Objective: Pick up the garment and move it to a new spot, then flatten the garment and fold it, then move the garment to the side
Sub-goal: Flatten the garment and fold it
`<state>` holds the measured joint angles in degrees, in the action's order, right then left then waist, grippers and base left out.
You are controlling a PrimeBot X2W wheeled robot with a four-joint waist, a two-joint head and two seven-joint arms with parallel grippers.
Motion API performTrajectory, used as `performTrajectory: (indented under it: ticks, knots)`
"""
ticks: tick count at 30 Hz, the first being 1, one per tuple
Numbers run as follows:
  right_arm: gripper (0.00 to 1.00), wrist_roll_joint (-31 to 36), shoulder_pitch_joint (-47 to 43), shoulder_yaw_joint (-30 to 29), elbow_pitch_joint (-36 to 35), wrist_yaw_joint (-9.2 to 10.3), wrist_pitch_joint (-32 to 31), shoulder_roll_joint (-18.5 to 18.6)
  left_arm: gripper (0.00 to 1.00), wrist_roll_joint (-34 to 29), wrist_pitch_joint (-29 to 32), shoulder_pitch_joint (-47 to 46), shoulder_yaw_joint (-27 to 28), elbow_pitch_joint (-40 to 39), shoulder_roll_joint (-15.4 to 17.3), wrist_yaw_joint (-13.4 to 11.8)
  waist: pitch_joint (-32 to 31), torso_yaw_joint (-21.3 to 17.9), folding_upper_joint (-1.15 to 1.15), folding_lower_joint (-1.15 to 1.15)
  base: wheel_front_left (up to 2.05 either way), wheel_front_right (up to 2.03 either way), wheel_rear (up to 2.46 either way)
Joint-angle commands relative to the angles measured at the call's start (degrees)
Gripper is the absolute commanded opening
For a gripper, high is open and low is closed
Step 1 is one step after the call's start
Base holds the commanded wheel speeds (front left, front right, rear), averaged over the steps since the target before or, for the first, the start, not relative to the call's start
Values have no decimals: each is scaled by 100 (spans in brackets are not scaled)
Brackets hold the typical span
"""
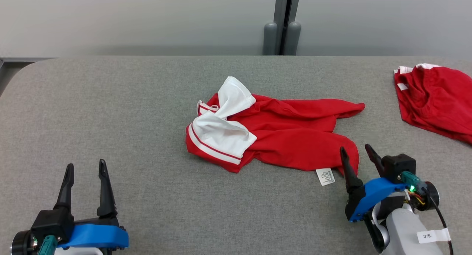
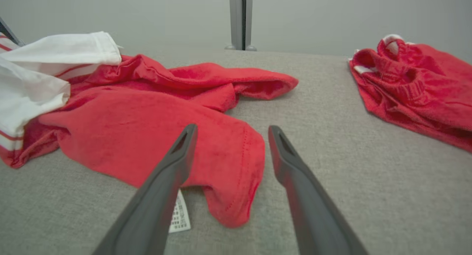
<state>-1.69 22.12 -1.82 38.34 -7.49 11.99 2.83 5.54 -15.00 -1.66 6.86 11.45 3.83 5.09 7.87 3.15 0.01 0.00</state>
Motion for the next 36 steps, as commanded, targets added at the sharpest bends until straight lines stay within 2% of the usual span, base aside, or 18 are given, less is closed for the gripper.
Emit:
performTrajectory:
  ticks: [1, 8, 16, 17, 18, 19, 22, 29, 36]
  knots:
    - [100, -27, 140, -15, 257, -1, 24, 14, 100, -14, -26, -127, 17, 3, -6, 29, 60, 33, -1, 0, 0, 0, 0]
    - [100, -371, 428, 78, 1160, -1, 217, 13, 100, -61, -26, -228, -23, -2, -41, 24, 248, 87, -1, 0, 0, 0, 0]
    - [100, -1004, 589, 514, 1999, -2, 277, -2, 100, -63, -26, -355, -36, 83, -60, 82, 382, 116, -1, 0, 0, 0, 0]
    - [68, -1105, 570, 612, 2042, -3, 279, -15, 100, -65, -27, -359, -38, 95, -62, 89, 382, 115, -1, 0, 0, 0, 0]
    - [23, -1219, 553, 702, 2056, -5, 273, -23, 100, -67, -27, -357, -35, 107, -63, 81, 372, 105, -1, 0, 0, 0, 0]
    - [0, -1303, 533, 774, 2049, -8, 278, -28, 100, -72, -26, -341, -30, 115, -66, 83, 357, 88, -1, 0, 0, 0, 0]
    - [0, -1358, 460, 812, 1756, -4, 302, -3, 100, -85, -26, -259, -19, 135, -75, 85, 286, 12, -1, 0, 0, 0, 0]
    - [0, -878, -53, 687, 979, -1, 314, 107, 100, -91, -27, -141, -10, 207, -82, 104, 27, -242, -1, 0, 0, 0, 0]
    - [0, -1062, -783, 692, 396, -1, 314, 272, 100, -52, -27, -62, -42, 257, -87, 117, -221, -428, -1, 0, 0, 0, 0]
